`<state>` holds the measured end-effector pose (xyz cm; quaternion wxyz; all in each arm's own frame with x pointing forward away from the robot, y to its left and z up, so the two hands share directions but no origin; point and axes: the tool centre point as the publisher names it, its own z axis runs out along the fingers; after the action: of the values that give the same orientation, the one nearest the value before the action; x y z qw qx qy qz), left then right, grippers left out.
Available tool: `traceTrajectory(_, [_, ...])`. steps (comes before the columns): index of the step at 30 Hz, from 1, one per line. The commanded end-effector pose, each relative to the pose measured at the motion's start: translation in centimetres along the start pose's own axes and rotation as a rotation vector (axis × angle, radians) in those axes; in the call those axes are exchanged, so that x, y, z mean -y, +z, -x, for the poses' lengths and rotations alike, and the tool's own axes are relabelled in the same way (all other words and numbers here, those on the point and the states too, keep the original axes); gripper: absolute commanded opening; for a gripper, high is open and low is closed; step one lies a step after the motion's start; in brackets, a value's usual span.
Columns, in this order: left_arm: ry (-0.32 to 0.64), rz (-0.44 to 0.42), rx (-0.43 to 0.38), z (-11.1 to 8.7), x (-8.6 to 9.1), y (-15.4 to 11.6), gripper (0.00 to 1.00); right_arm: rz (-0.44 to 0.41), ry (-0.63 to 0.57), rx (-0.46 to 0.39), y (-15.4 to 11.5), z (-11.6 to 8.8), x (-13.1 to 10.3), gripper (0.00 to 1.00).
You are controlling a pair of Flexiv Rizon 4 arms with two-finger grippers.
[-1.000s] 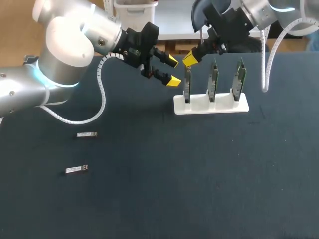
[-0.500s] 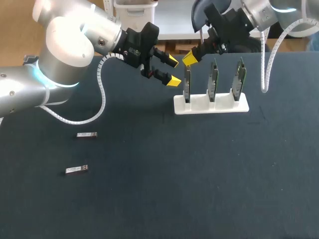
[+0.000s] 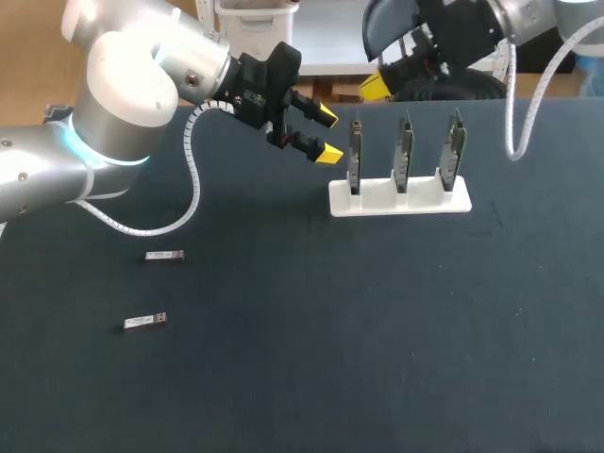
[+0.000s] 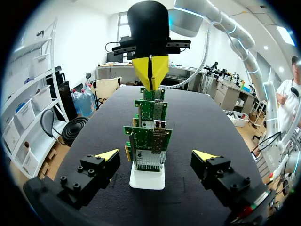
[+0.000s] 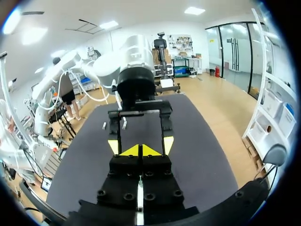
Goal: Pick up the optical module with the left hand, and insert it into the network port with the right hand.
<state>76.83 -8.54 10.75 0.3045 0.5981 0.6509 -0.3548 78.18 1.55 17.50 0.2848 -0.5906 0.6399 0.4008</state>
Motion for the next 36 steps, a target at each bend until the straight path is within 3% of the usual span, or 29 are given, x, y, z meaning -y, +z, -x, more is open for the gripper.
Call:
traceTrajectory(1, [-0.001,0.003,-0.003,0.0,0.1,0.0,1.00,-0.021,-0.011,-0.023,-1.5,-0.6,-1.2,0.00])
traceTrajectory(10, [-0.001,0.003,-0.003,0.0,0.1,0.0,1.00,-0.024,-0.009,-0.044,-4.7,-2.7,-1.8,0.00])
traceTrajectory(18, [-0.001,0.003,-0.003,0.0,0.1,0.0,1.00,-0.008,0.018,-0.007,-7.0,-4.6,-2.1,0.00])
traceTrajectory(36, [-0.001,0.003,-0.003,0.0,0.1,0.0,1.00,0.012,0.022,-0.043,-6.7,-6.3,-2.1,0.00])
